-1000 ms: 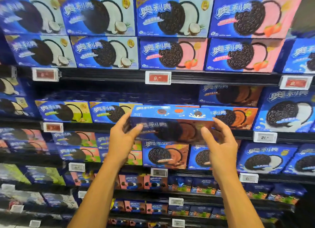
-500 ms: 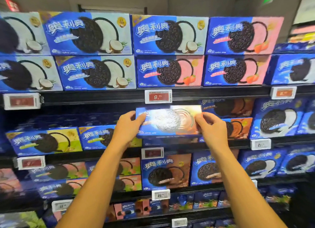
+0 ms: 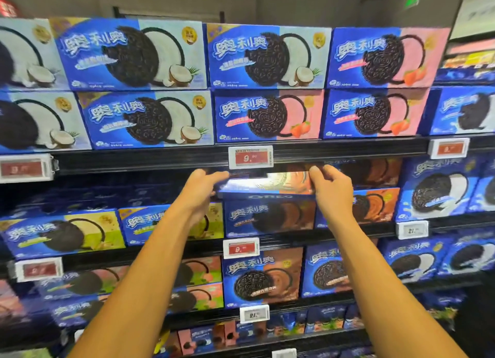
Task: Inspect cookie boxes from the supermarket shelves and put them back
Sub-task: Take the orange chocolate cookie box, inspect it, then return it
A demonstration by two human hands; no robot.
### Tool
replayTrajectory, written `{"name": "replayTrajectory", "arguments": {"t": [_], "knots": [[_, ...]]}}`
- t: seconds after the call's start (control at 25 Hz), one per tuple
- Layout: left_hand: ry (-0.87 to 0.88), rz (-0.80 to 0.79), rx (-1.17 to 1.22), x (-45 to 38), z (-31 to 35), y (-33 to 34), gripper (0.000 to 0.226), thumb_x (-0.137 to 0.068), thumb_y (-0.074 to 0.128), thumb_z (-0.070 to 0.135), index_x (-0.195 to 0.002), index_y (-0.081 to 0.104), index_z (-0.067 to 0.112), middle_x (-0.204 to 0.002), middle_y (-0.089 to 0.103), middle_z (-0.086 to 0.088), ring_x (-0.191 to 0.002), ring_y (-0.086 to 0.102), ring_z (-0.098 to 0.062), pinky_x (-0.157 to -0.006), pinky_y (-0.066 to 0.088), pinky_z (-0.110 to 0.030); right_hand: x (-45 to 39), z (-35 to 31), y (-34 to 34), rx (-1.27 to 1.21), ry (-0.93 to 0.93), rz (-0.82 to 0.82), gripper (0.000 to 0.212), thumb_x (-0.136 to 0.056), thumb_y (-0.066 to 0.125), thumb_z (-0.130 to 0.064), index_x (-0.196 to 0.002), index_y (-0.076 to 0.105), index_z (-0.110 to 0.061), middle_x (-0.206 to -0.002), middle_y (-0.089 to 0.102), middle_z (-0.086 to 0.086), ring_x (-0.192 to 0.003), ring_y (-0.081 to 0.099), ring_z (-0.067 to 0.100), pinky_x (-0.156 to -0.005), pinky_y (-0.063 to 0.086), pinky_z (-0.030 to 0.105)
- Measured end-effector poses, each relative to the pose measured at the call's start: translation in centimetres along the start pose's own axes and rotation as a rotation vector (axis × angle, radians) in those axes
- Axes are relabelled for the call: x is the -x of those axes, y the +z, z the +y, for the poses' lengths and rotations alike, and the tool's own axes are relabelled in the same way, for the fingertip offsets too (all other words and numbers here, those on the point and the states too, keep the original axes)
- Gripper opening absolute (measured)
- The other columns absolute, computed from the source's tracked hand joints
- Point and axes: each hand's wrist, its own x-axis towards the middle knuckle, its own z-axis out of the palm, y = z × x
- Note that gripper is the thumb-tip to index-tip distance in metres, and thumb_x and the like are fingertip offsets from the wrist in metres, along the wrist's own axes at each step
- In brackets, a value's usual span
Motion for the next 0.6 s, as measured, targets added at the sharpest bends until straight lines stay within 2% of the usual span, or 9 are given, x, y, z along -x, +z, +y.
{"name": "replayTrajectory", "arguments": {"t": [0.08,0.16,0.28,0.4,0.52,0.6], "knots": [[0.023,0.016,0.050,-0.4,-0.2,0.1,0.015,-0.091,0.060,0.001,-0.100,0.069,0.009,-0.087,0.077,0.001,-0.080,0.072,-0.013,-0.070,0.055,-0.025,-0.3,-0.3,0.3,0.022,0.002,0.011,0.042,-0.092,0.061,-0.020,-0.054,0.041,-0.018,-0.056,0.043,-0.005,-0.055,0.038,0.010,-0.058,0.026,0.035],[0.049,0.027,0.042,-0.5,-0.7,-0.1,0.018,-0.090,0.060,-0.003,-0.097,0.069,0.012,-0.086,0.077,0.002,-0.081,0.072,-0.013,-0.070,0.055,-0.025,-0.6,-0.2,0.7,0.068,-0.001,0.015,0.038,-0.091,0.061,-0.015,-0.057,0.044,-0.018,-0.071,0.052,0.010,-0.070,0.045,0.022,-0.062,0.024,0.034],[0.097,0.027,0.004,-0.7,-1.5,-0.6,0.023,-0.090,0.061,-0.004,-0.099,0.067,0.015,-0.088,0.078,0.006,-0.082,0.073,-0.010,-0.067,0.055,-0.021,-1.0,0.4,0.9,0.090,0.005,0.024,0.012,-0.090,0.063,-0.014,-0.080,0.066,-0.008,-0.088,0.060,0.012,-0.082,0.049,0.025,-0.072,0.033,0.033],[0.144,0.057,-0.120,-0.9,-2.0,-0.8,0.024,-0.087,0.067,-0.002,-0.101,0.066,0.018,-0.099,0.076,0.002,-0.091,0.071,-0.014,-0.072,0.054,-0.023,-1.1,1.1,0.9,0.045,0.012,0.016,0.007,-0.087,0.067,-0.015,-0.088,0.071,-0.010,-0.081,0.064,0.004,-0.074,0.046,0.020,-0.072,0.041,0.036],[0.133,0.086,-0.200,-0.8,-2.4,-0.4,0.024,-0.086,0.072,0.003,-0.099,0.064,0.022,-0.100,0.072,0.004,-0.087,0.069,-0.009,-0.063,0.052,-0.017,-1.0,1.3,0.6,-0.002,0.025,0.041,0.005,-0.085,0.068,-0.017,-0.085,0.073,-0.015,-0.064,0.062,-0.002,-0.060,0.043,0.018,-0.062,0.040,0.037],[0.147,0.077,-0.250,-0.9,-2.4,0.0,0.025,-0.087,0.072,0.006,-0.105,0.063,0.021,-0.103,0.071,0.002,-0.086,0.068,-0.006,-0.065,0.052,-0.018,-0.9,1.2,0.5,0.000,0.037,0.054,0.009,-0.084,0.068,-0.019,-0.089,0.076,-0.016,-0.073,0.071,0.004,-0.064,0.051,0.018,-0.068,0.046,0.039]]}}
